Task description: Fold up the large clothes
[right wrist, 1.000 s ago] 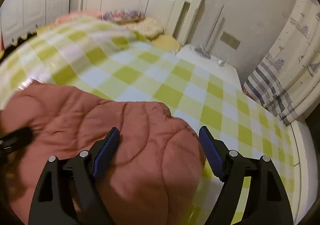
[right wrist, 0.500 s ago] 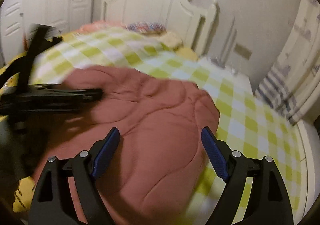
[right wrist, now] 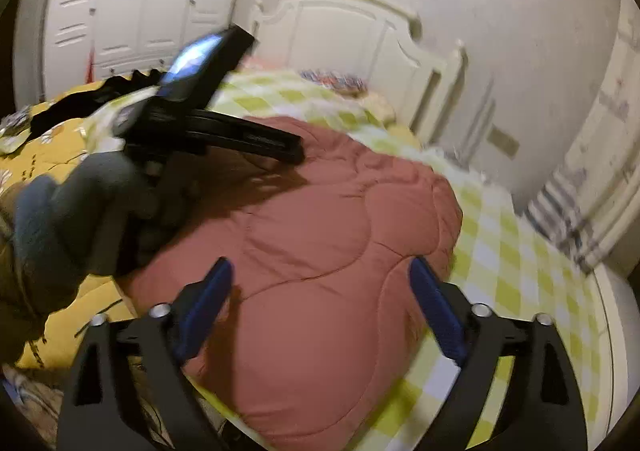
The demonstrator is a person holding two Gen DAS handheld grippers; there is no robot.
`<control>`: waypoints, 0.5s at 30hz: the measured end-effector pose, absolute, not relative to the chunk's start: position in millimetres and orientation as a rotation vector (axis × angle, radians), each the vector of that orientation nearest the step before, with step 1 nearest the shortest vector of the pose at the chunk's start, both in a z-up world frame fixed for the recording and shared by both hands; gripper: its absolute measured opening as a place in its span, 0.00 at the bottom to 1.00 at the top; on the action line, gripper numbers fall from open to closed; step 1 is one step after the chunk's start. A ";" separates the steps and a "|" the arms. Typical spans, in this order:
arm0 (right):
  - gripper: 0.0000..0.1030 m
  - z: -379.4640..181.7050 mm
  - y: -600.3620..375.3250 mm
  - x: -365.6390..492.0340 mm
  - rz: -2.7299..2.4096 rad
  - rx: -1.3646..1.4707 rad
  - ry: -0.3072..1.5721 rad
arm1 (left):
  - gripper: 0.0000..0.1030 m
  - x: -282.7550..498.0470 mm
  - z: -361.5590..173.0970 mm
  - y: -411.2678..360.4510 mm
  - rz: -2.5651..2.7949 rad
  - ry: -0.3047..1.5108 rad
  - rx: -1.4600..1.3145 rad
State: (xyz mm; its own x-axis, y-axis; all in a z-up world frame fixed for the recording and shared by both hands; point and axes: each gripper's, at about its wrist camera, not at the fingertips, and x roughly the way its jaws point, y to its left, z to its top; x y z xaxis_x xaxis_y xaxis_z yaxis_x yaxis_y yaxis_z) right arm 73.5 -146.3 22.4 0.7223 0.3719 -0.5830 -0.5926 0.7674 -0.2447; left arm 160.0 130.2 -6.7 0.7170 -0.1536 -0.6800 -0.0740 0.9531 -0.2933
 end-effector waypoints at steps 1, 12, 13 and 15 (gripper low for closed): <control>0.90 14.6 -145.6 73.0 0.552 -0.456 0.551 | 0.98 160.1 -6.7 130.6 -0.044 0.773 -0.310; 0.91 -13.6 -190.1 32.6 0.518 -0.412 0.590 | 0.98 176.8 -16.0 136.4 -0.062 0.860 -0.344; 0.91 -22.1 -196.0 30.7 0.495 -0.405 0.611 | 0.98 175.9 -15.8 136.4 -0.062 0.857 -0.346; 0.91 -36.5 -202.7 32.1 0.475 -0.391 0.647 | 0.98 174.6 -16.0 134.8 -0.057 0.854 -0.341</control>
